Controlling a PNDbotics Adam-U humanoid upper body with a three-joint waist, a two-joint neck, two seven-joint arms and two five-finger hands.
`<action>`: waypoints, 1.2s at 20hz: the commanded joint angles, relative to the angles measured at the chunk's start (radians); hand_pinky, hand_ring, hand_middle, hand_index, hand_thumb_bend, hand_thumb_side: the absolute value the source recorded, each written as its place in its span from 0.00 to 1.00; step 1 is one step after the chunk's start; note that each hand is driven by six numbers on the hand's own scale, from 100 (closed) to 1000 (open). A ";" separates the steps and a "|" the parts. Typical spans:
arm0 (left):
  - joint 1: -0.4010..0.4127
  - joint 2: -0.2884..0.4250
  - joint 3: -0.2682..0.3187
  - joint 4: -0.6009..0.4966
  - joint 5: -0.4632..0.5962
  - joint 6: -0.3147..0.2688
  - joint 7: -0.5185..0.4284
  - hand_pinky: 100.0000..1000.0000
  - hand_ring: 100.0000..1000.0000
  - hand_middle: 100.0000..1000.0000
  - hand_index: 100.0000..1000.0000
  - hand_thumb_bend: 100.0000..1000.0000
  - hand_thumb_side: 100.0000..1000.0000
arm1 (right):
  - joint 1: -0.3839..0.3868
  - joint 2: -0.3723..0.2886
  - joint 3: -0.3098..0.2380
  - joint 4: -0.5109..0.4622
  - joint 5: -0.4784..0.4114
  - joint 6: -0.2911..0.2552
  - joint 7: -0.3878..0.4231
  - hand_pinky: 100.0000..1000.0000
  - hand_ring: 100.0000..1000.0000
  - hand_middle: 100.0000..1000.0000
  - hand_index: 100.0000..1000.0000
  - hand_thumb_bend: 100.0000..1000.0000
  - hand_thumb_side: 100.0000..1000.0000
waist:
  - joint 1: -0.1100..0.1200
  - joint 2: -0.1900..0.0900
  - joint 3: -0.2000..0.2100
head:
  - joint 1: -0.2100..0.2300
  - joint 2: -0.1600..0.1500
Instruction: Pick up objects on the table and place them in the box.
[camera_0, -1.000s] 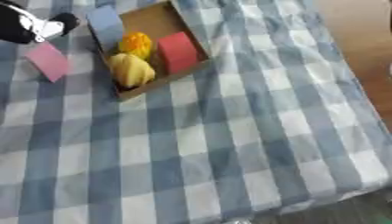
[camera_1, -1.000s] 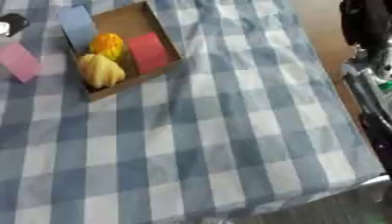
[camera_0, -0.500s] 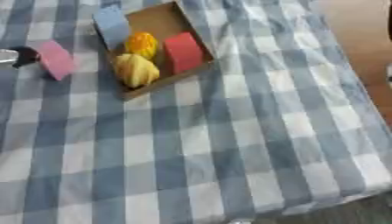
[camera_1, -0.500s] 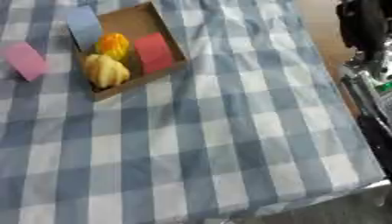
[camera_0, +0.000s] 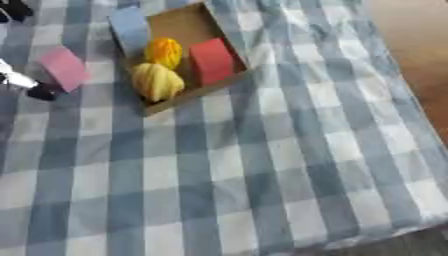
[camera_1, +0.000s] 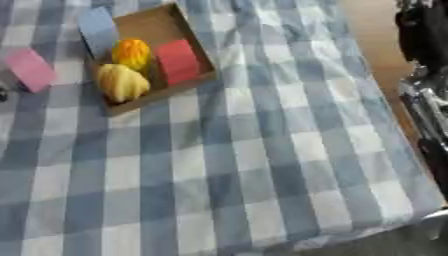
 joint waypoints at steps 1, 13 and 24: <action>-0.036 -0.006 0.001 0.049 -0.035 0.017 0.007 0.92 0.84 0.76 0.86 1.00 0.39 | -0.008 -0.014 -0.004 -0.014 0.005 0.008 0.003 0.70 0.68 0.65 0.72 0.00 0.48 | 0.003 -0.018 -0.002 | 0.006 -0.013; -0.064 -0.076 -0.010 0.189 -0.126 0.062 0.043 0.89 0.82 0.74 0.85 0.96 0.43 | -0.011 0.001 -0.005 -0.014 0.003 0.017 0.002 0.70 0.68 0.65 0.72 0.00 0.48 | 0.009 -0.005 -0.015 | 0.015 -0.023; -0.066 -0.109 0.001 0.255 -0.132 0.072 0.077 0.84 0.75 0.65 0.79 0.63 0.49 | -0.013 0.014 -0.005 -0.014 0.003 0.021 -0.001 0.70 0.68 0.65 0.72 0.00 0.48 | 0.003 0.008 -0.027 | 0.029 -0.034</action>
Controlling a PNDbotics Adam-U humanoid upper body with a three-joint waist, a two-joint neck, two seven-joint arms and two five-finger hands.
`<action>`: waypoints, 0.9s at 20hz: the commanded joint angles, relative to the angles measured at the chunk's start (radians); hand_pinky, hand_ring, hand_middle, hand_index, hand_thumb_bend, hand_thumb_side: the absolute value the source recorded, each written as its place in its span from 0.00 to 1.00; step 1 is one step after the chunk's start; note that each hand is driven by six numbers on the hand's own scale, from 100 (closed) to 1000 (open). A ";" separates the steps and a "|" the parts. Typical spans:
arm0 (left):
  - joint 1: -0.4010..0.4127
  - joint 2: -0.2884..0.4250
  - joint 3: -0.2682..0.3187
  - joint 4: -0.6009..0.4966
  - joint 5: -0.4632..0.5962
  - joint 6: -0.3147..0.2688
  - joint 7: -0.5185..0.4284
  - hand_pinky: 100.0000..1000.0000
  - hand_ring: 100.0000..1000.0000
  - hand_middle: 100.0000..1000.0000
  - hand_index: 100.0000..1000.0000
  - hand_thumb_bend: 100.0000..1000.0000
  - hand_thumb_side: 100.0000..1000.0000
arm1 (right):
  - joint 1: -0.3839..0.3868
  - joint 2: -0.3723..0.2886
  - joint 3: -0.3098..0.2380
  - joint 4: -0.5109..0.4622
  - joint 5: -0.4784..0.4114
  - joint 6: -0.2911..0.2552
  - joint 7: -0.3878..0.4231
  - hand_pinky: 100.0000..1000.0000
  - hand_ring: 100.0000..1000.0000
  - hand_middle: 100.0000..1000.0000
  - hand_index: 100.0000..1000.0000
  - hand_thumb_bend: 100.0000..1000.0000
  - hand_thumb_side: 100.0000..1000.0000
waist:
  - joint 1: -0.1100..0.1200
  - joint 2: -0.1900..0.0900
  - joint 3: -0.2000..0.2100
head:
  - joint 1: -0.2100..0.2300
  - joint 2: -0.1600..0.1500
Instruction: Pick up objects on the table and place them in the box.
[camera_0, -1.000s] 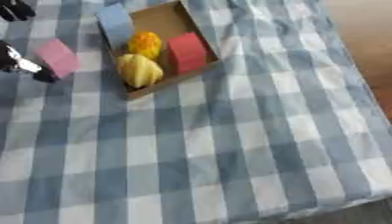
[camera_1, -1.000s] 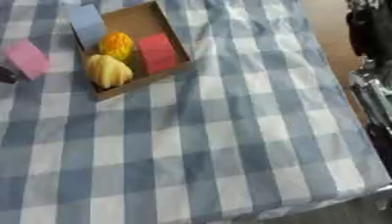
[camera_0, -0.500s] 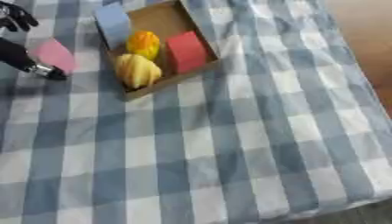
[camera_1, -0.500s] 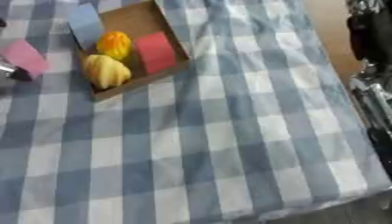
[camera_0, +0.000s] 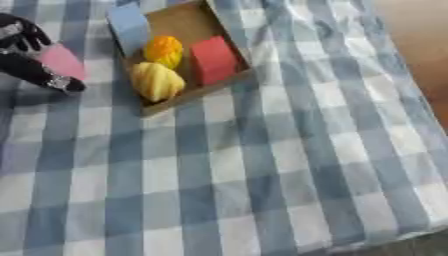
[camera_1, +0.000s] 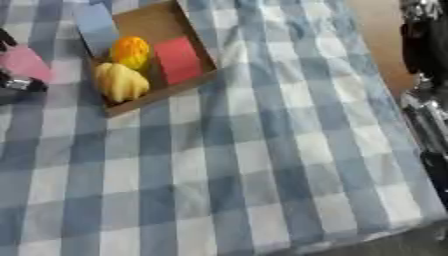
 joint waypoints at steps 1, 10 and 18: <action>-0.024 0.011 0.018 0.007 0.004 0.010 0.022 0.83 0.74 0.64 0.78 0.61 0.48 | -0.009 -0.011 -0.007 -0.014 0.003 0.004 -0.002 0.70 0.68 0.65 0.72 0.00 0.48 | -0.003 -0.018 -0.002 | 0.004 -0.016; -0.023 0.010 0.012 0.007 -0.006 0.008 0.018 0.79 0.67 0.56 0.72 0.19 0.34 | -0.004 -0.005 -0.006 -0.014 0.006 0.007 -0.003 0.70 0.68 0.65 0.72 0.00 0.48 | -0.006 -0.018 0.001 | 0.008 -0.013; -0.027 0.022 0.004 -0.075 0.009 0.024 -0.002 0.73 0.58 0.49 0.65 0.00 0.11 | 0.001 -0.005 -0.008 -0.014 0.002 0.006 -0.006 0.70 0.68 0.65 0.72 0.00 0.49 | -0.003 -0.028 0.001 | 0.004 -0.009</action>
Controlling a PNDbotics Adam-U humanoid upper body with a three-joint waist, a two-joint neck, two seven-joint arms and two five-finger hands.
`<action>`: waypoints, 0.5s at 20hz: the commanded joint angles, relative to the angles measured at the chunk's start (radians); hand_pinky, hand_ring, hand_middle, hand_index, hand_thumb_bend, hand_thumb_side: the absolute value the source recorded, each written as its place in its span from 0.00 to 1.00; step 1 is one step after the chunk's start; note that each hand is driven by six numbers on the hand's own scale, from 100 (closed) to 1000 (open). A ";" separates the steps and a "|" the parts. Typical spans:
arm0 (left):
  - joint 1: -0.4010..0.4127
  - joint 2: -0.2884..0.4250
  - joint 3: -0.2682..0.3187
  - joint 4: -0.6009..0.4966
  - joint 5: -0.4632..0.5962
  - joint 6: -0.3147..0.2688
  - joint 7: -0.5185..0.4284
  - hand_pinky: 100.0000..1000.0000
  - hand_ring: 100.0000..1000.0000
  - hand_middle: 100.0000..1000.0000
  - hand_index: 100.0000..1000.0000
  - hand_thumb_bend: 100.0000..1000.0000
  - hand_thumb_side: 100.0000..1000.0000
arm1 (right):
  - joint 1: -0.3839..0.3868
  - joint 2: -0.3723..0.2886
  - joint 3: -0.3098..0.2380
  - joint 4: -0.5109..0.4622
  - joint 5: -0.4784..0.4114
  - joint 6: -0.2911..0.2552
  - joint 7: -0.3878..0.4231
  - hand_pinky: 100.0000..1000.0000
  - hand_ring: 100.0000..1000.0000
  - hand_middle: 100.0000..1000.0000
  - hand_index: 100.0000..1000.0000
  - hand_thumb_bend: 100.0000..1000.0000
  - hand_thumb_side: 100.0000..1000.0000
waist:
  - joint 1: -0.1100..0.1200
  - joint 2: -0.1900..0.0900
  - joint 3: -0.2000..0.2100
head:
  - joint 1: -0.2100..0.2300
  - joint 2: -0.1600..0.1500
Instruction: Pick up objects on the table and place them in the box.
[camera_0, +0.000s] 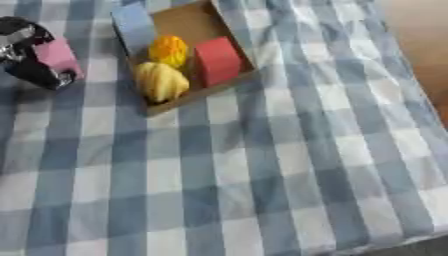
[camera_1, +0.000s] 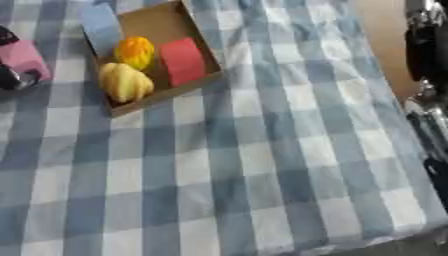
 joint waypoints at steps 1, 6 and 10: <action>-0.028 0.031 0.009 -0.058 0.019 0.014 0.004 0.73 0.58 0.48 0.65 0.00 0.13 | -0.005 -0.020 -0.009 -0.014 0.001 0.001 -0.006 0.70 0.68 0.65 0.72 0.00 0.49 | 0.001 -0.032 -0.002 | -0.005 -0.002; -0.081 0.030 0.048 -0.188 0.066 0.059 0.060 0.72 0.55 0.46 0.63 0.00 0.20 | -0.007 -0.026 -0.009 -0.014 -0.002 -0.001 -0.005 0.70 0.68 0.65 0.72 0.00 0.49 | 0.007 -0.037 -0.005 | -0.017 -0.002; -0.153 0.005 0.046 -0.245 0.098 0.066 0.112 0.72 0.55 0.47 0.64 0.00 0.17 | -0.018 -0.029 -0.003 -0.014 -0.008 0.000 0.002 0.70 0.68 0.65 0.72 0.00 0.48 | 0.015 -0.035 -0.019 | -0.016 -0.009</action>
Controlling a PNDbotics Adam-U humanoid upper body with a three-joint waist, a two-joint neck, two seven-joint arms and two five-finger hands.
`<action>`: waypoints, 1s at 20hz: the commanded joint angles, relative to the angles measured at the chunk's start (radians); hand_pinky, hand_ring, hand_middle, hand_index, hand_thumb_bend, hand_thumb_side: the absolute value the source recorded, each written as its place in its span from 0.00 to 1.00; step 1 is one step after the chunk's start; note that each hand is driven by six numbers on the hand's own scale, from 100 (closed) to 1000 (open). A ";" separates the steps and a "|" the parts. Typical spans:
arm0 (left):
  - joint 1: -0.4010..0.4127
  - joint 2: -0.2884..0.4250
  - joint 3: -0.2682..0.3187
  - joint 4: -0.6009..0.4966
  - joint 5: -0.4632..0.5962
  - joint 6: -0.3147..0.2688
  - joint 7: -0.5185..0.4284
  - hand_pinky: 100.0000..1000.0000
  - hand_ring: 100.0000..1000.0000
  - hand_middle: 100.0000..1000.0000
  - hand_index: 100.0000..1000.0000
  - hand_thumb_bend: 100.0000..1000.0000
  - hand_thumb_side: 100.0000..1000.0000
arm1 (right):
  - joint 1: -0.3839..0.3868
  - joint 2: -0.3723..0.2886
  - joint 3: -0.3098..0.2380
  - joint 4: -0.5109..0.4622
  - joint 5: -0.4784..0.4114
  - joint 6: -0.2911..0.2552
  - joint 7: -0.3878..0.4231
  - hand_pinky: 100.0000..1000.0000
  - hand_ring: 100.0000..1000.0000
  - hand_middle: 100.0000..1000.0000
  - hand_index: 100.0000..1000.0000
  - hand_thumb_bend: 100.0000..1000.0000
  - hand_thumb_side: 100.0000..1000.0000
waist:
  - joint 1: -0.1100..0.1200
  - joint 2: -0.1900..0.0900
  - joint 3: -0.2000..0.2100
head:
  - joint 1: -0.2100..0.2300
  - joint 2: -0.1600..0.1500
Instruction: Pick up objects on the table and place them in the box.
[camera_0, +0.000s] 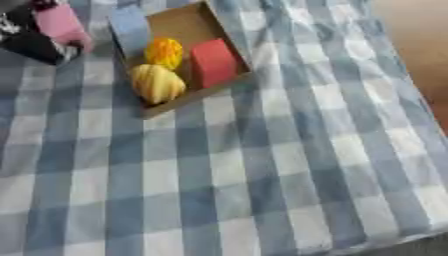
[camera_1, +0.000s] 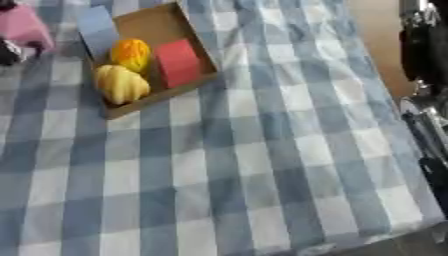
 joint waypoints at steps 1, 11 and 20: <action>-0.056 -0.009 0.008 -0.042 0.034 -0.004 0.041 0.72 0.54 0.47 0.64 0.00 0.16 | -0.017 -0.029 -0.002 -0.014 -0.008 0.000 0.005 0.70 0.68 0.65 0.72 0.00 0.48 | -0.001 -0.027 -0.009 | 0.000 -0.012; -0.124 -0.114 -0.005 0.073 0.136 -0.101 0.159 0.75 0.56 0.49 0.67 0.00 0.19 | -0.094 -0.034 0.011 -0.014 -0.036 -0.030 0.036 0.71 0.69 0.65 0.72 0.00 0.48 | 0.028 0.013 -0.110 | 0.064 -0.077; -0.119 -0.142 -0.012 0.254 0.078 -0.206 0.116 0.76 0.59 0.54 0.68 0.00 0.17 | -0.114 -0.023 0.009 -0.014 -0.040 -0.042 0.045 0.71 0.68 0.65 0.72 0.00 0.48 | 0.044 0.058 -0.178 | 0.101 -0.104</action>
